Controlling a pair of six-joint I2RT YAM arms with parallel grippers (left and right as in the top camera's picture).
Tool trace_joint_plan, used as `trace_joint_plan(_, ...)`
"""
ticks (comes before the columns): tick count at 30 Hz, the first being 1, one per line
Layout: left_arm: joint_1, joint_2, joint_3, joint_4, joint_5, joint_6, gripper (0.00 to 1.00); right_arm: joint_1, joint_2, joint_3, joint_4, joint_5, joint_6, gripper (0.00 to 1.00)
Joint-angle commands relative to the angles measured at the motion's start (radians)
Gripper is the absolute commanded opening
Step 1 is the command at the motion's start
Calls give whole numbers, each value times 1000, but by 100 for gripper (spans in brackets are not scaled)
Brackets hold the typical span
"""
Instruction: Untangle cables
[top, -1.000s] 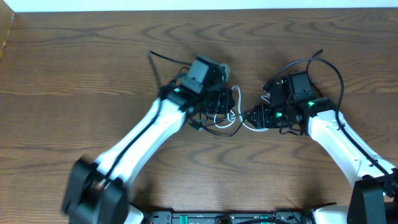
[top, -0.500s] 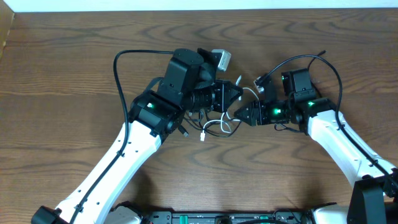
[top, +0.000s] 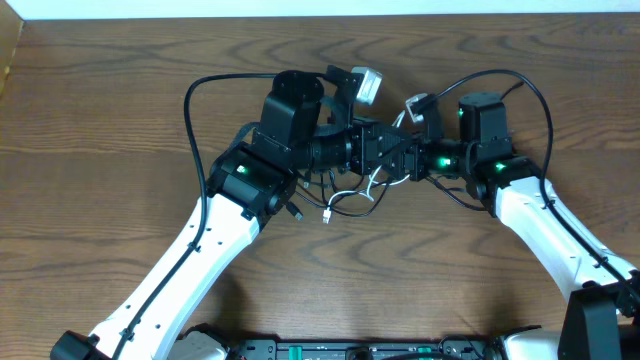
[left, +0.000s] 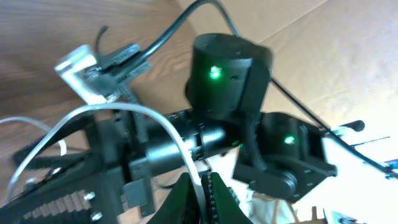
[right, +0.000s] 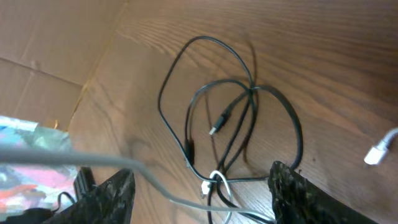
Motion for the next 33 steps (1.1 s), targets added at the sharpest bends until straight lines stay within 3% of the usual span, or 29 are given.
trace_joint_plan(1, -1, 0, 8, 50, 54, -47, 8, 4, 1, 9, 53, -106, 47, 61)
trace_joint_plan(3, -1, 0, 8, 74, 55, -66, 8, 4, 1, 9, 87, -155, 47, 51)
trace_joint_plan(7, 8, 0, 8, 131, 54, -84, 8, 3, 1, 9, 116, -180, 80, 11)
trace_joint_plan(9, 27, 0, 8, 133, 54, -83, 8, 3, 1, 9, 99, -145, 79, 1)
trace_joint_plan(13, 85, 0, 8, 7, 36, 10, 8, 3, 1, 9, -51, 147, 65, 1)
trace_joint_plan(17, 128, 0, 8, -223, -115, 110, 13, -3, -3, 11, -208, 483, -53, 1)
trace_joint_plan(21, 138, 0, 8, -384, -267, 158, 15, -50, -45, 72, -327, 644, -75, 1)
trace_joint_plan(24, 138, 0, 8, -421, -304, 158, 16, -92, -93, 197, -447, 787, -120, 1)
trace_joint_plan(25, 138, 0, 8, -422, -305, 158, 23, -111, -116, 270, -499, 849, -136, 1)
trace_joint_plan(28, 138, 0, 7, -425, -331, 158, 27, -146, -156, 418, -577, 957, -140, 1)
trace_joint_plan(33, 138, 0, 7, -458, -397, 158, 29, -221, -220, 605, -596, 975, -142, 1)
